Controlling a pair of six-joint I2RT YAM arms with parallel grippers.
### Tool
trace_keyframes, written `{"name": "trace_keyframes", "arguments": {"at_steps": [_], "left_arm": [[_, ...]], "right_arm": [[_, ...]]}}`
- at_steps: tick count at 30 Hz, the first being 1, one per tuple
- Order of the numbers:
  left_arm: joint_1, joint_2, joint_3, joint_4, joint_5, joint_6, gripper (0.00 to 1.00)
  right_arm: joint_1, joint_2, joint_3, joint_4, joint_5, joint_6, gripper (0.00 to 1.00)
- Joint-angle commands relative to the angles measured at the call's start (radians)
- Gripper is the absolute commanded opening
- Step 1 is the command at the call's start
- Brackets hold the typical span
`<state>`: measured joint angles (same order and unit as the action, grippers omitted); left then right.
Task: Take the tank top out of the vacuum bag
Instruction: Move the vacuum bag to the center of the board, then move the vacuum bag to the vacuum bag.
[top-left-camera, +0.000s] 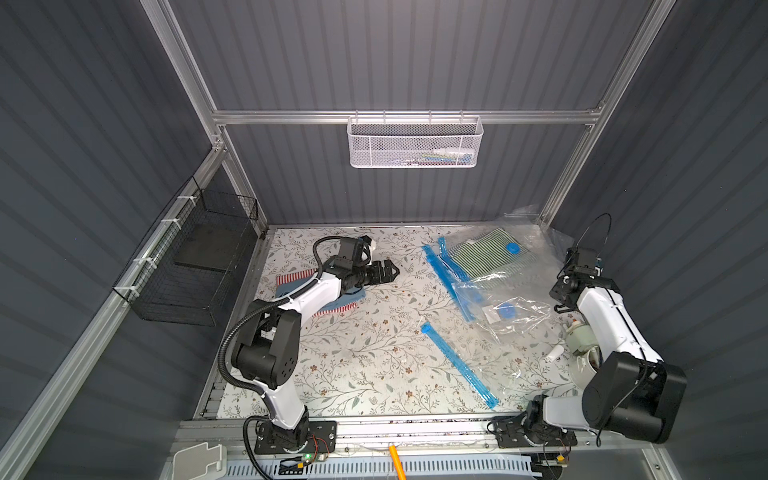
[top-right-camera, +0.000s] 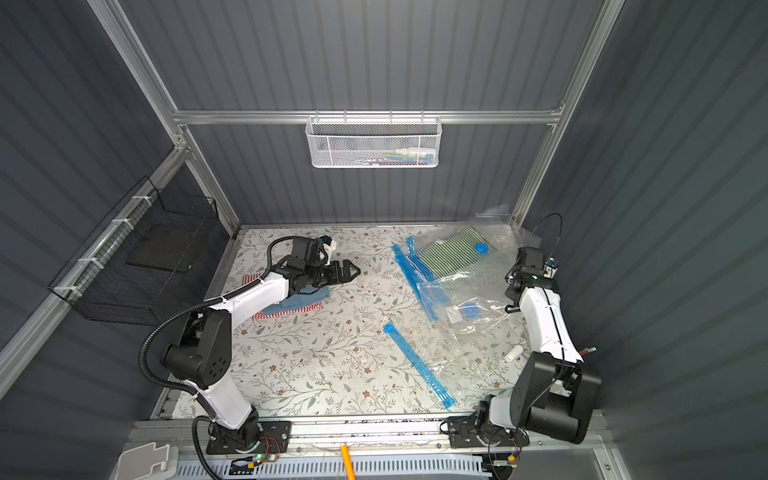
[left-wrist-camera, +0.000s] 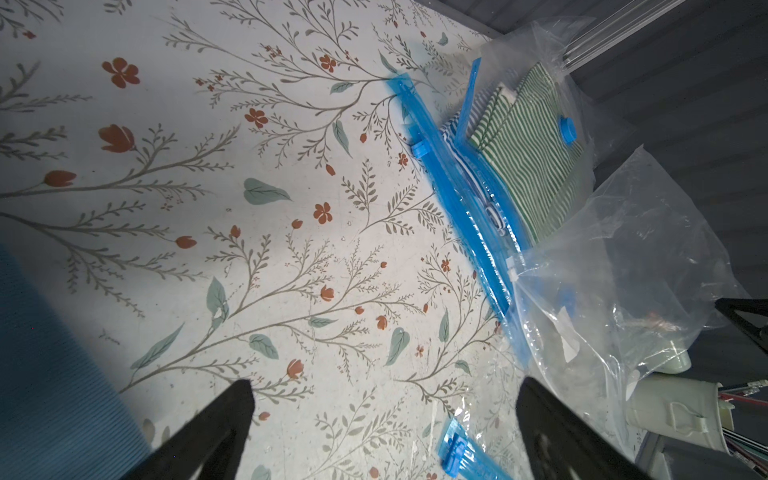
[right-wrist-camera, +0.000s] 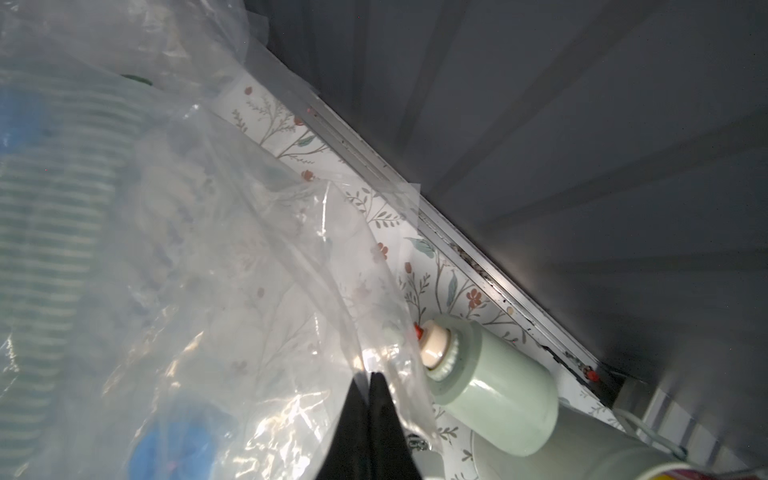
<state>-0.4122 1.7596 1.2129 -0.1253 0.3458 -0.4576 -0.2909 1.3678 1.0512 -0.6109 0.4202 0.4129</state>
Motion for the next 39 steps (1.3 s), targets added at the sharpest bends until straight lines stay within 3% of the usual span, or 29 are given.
{"name": "trace_keyframes", "arguments": {"at_steps": [1,3,4,11,15,20,23,28,30,33,39], "left_arm": [[-0.007,0.021,0.033,0.002,0.024,0.000,1.00],[-0.007,0.023,0.033,0.007,0.025,-0.006,1.00],[-0.007,0.029,0.033,0.011,0.025,-0.007,1.00],[-0.027,0.111,0.098,0.006,0.028,-0.015,1.00],[-0.049,0.163,0.150,0.006,0.023,-0.022,1.00],[-0.074,0.143,0.148,0.028,-0.008,-0.033,1.00],[-0.083,0.102,0.108,0.055,-0.050,-0.042,1.00],[-0.083,0.027,0.026,0.100,-0.082,-0.056,1.00],[-0.083,0.011,0.010,0.104,-0.083,-0.055,1.00],[-0.083,-0.003,-0.004,0.099,-0.082,-0.047,1.00],[-0.083,-0.012,-0.036,0.111,-0.088,-0.044,1.00]], "right_arm": [[-0.004,-0.003,0.020,-0.025,-0.020,0.006,0.50],[-0.002,-0.005,0.029,-0.038,-0.017,0.004,0.95],[-0.001,-0.017,0.025,-0.040,-0.022,0.003,0.99],[0.096,-0.168,-0.024,0.000,-0.144,-0.015,0.99],[0.254,-0.165,0.007,0.019,-0.216,-0.028,0.99],[0.395,0.057,0.179,-0.005,-0.278,-0.081,0.99],[0.457,0.221,0.314,-0.028,-0.255,-0.143,0.97],[0.499,0.435,0.502,-0.064,-0.238,-0.222,0.82],[0.521,0.509,0.554,-0.074,-0.206,-0.274,0.70],[0.549,0.586,0.619,-0.107,-0.205,-0.332,0.63],[0.609,0.657,0.631,-0.104,-0.196,-0.397,0.59]]}}
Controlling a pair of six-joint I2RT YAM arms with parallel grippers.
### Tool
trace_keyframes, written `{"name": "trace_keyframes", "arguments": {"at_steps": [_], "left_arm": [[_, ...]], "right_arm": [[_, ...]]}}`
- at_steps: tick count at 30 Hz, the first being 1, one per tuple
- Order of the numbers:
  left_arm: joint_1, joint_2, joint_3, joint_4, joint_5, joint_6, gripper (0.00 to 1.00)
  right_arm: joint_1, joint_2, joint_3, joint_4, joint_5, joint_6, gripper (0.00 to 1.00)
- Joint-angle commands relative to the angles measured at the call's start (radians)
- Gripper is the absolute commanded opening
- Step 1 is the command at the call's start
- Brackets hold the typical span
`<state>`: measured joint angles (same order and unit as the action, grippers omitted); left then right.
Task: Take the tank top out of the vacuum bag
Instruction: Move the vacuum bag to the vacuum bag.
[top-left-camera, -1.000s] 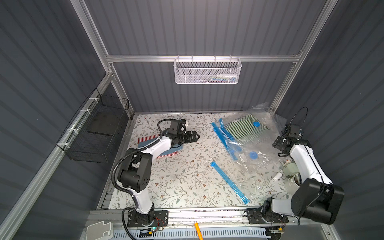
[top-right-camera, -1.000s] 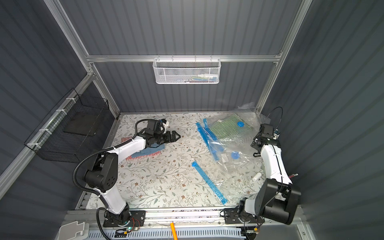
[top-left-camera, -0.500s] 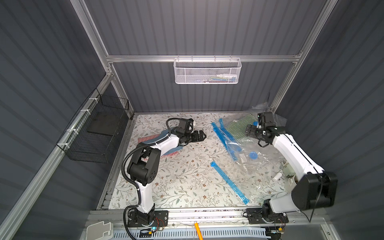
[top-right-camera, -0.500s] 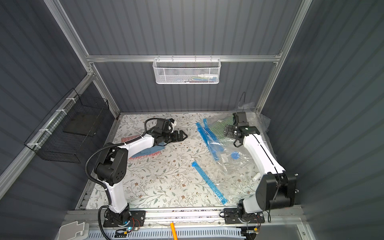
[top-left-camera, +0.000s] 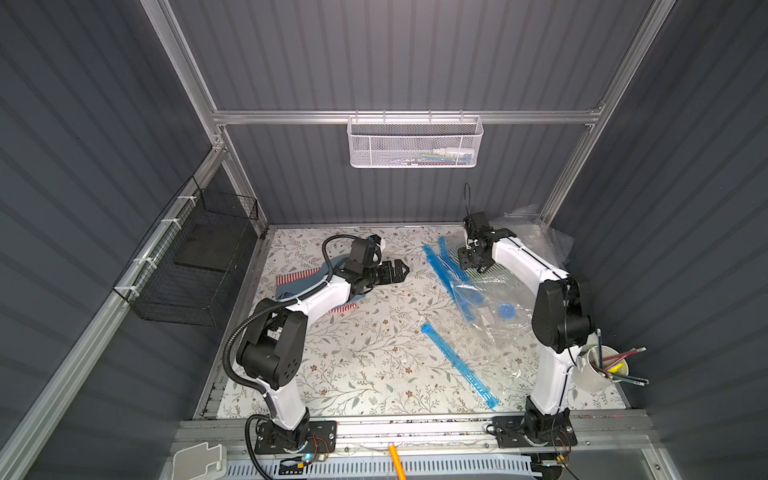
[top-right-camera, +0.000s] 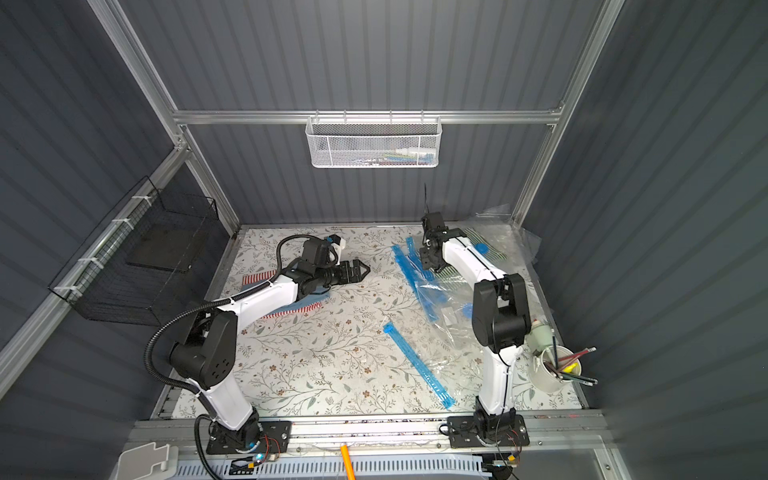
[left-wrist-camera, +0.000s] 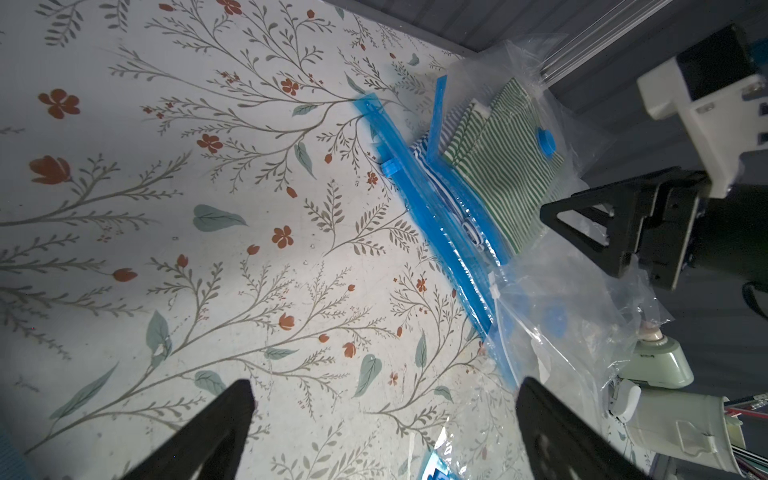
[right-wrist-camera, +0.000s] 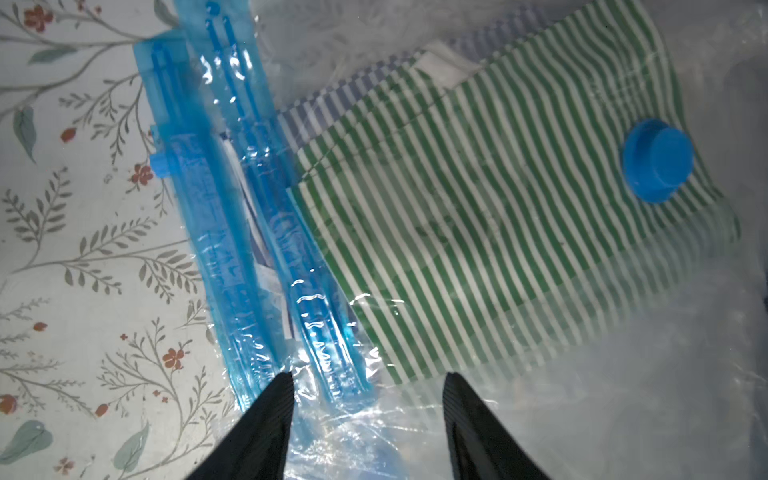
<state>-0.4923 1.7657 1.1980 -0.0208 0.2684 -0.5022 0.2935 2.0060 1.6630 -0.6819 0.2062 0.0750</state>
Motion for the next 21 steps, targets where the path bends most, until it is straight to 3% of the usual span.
{"name": "trace_keyframes", "arguments": {"at_steps": [1,7,10,18,21], "left_arm": [[-0.003,-0.019,-0.029,0.012,-0.010,-0.003,1.00],[-0.003,-0.010,-0.058,0.033,-0.001,-0.022,1.00],[-0.003,-0.006,-0.071,0.041,0.006,-0.032,1.00],[-0.003,0.003,-0.084,0.050,0.012,-0.039,1.00],[-0.003,0.018,-0.078,0.050,0.025,-0.042,1.00]], "right_arm": [[0.028,0.028,0.019,-0.029,0.020,-0.061,0.59],[0.040,0.081,0.031,-0.008,0.066,-0.067,0.52],[0.048,0.106,0.043,-0.002,0.110,-0.076,0.54],[0.052,0.155,0.035,0.007,0.082,-0.067,0.57],[0.053,0.179,0.045,0.003,0.135,-0.063,0.57]]}}
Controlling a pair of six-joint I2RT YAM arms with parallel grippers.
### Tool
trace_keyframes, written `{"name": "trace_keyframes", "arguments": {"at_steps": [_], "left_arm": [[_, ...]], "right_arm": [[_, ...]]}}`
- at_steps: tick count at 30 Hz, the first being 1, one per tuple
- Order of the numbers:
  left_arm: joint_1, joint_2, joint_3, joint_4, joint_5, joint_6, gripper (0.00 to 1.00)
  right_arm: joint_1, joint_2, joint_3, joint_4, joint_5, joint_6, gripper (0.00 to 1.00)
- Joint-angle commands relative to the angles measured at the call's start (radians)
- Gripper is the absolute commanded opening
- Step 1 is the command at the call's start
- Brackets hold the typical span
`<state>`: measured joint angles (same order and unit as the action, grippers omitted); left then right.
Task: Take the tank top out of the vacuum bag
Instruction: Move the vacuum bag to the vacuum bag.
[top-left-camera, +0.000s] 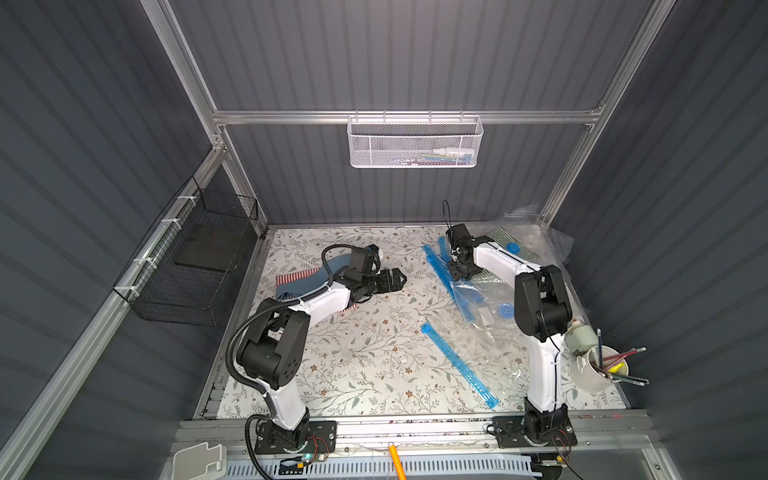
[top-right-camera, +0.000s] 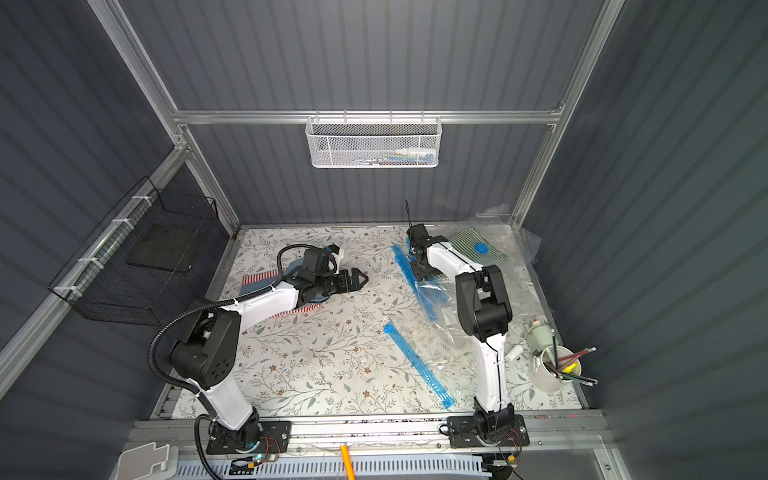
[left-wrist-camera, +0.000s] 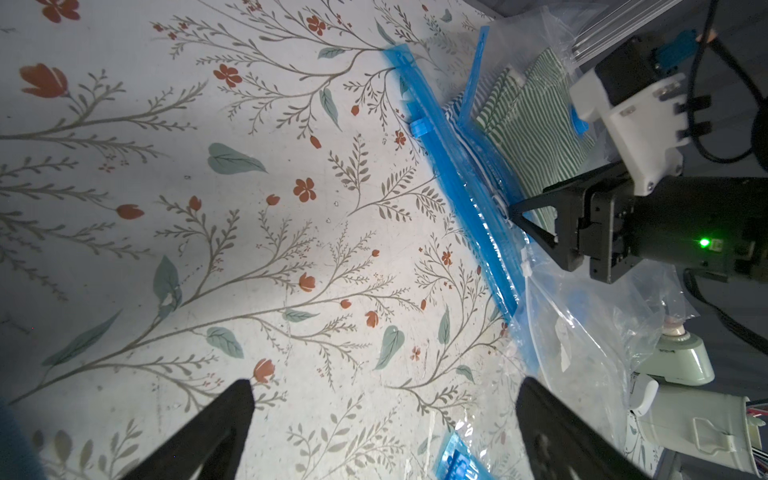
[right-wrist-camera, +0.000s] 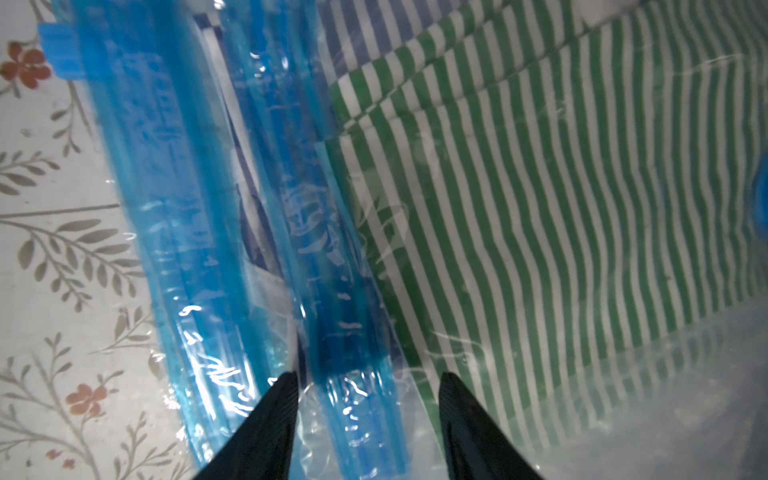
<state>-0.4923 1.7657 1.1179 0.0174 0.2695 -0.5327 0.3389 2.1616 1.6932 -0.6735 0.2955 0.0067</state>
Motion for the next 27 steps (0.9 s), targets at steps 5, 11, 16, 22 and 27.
{"name": "trace_keyframes", "arguments": {"at_steps": [5,11,16,22,27], "left_arm": [[-0.003,0.029,-0.005,0.022,0.035,-0.022,1.00],[-0.003,0.025,-0.013,0.024,0.039,-0.032,1.00],[-0.003,0.029,-0.013,0.023,0.045,-0.033,1.00],[-0.003,0.035,-0.016,0.029,0.053,-0.041,1.00],[-0.003,0.027,-0.022,0.029,0.053,-0.039,1.00]], "right_arm": [[0.006,0.054,0.047,-0.010,0.103,0.033,0.45],[0.005,0.066,0.076,-0.012,0.133,0.069,0.29],[0.003,0.041,0.058,0.010,0.126,0.083,0.25],[0.000,0.025,0.050,0.017,0.137,0.096,0.04],[0.003,-0.048,-0.009,0.070,0.099,0.104,0.00]]}}
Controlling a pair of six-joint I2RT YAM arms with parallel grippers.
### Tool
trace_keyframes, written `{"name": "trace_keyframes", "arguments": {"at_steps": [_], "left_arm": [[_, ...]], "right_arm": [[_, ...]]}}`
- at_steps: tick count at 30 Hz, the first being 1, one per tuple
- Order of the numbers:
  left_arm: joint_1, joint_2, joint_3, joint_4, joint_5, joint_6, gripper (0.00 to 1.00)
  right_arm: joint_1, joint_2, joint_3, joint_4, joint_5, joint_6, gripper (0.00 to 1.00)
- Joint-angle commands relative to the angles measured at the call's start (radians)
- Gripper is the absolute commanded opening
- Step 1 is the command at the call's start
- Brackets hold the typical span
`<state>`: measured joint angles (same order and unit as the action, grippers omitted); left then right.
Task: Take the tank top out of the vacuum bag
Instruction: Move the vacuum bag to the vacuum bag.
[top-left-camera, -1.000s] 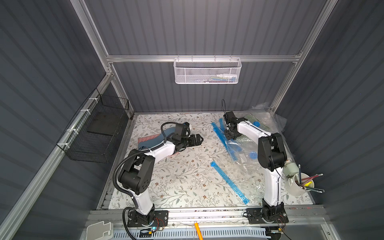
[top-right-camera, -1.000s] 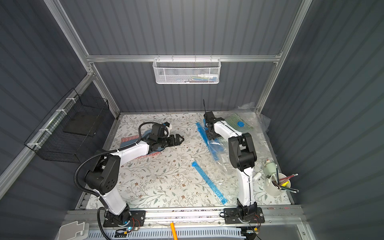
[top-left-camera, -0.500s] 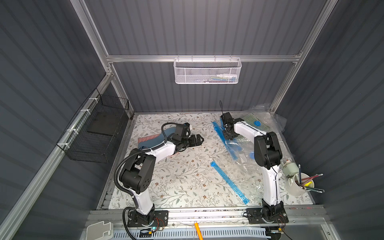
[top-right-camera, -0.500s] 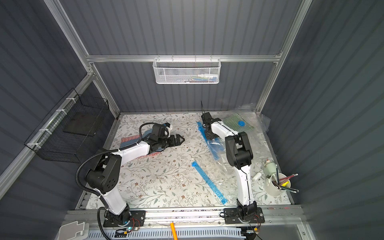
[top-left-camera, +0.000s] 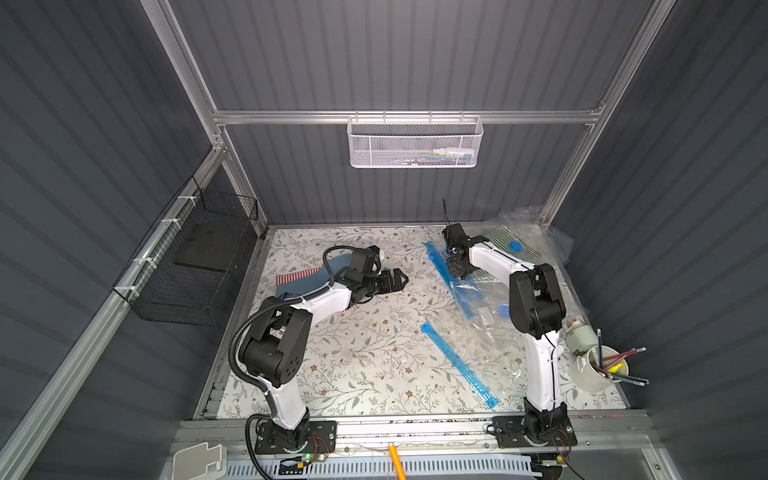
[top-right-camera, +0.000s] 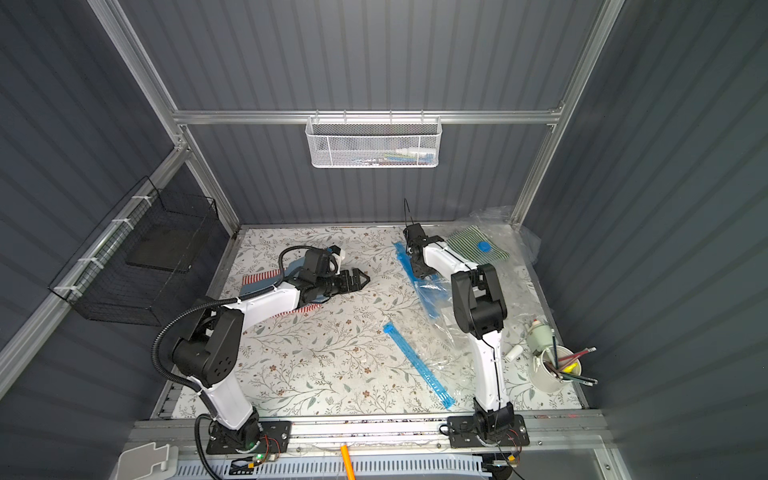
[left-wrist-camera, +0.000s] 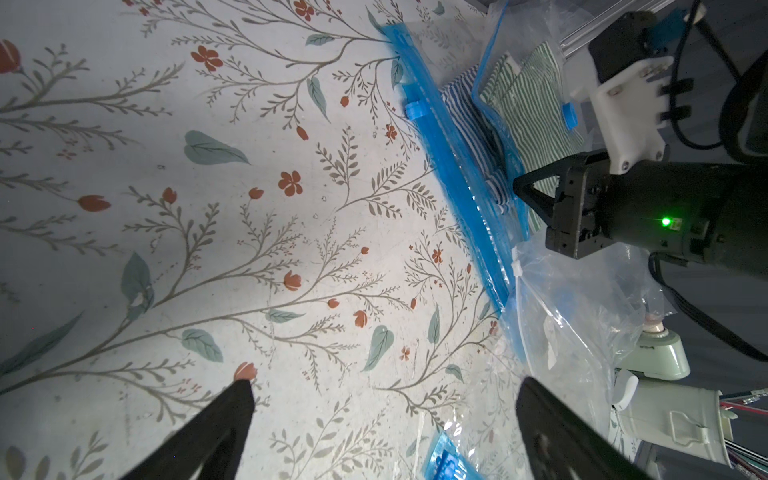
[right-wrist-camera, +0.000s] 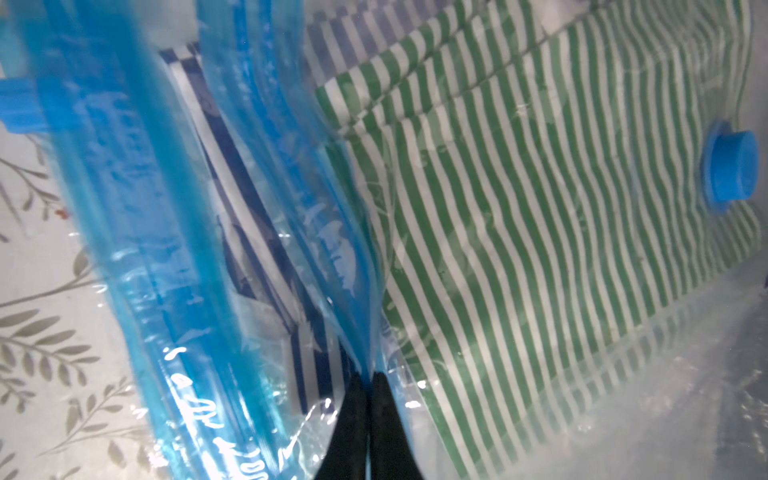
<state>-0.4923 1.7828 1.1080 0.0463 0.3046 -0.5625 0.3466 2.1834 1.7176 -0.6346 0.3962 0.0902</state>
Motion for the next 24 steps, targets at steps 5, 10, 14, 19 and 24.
{"name": "trace_keyframes", "arguments": {"at_steps": [5,10,14,19,24], "left_arm": [[-0.003,0.009,-0.017,-0.003,0.018,0.000,1.00],[-0.003,0.017,-0.017,0.003,0.018,0.002,1.00],[-0.003,0.004,-0.027,0.006,0.018,0.005,1.00],[-0.003,-0.030,-0.052,0.009,0.018,0.009,1.00],[-0.003,-0.070,-0.093,0.007,0.003,0.011,1.00]], "right_arm": [[0.015,-0.174,-0.086,0.032,-0.018,0.030,0.00],[0.048,-0.258,-0.098,-0.013,-0.019,0.030,0.00],[0.084,-0.307,-0.092,-0.054,-0.020,0.027,0.00],[0.156,-0.336,-0.083,-0.087,0.053,-0.007,0.00],[0.198,-0.359,-0.031,-0.147,0.056,0.002,0.00]]}}
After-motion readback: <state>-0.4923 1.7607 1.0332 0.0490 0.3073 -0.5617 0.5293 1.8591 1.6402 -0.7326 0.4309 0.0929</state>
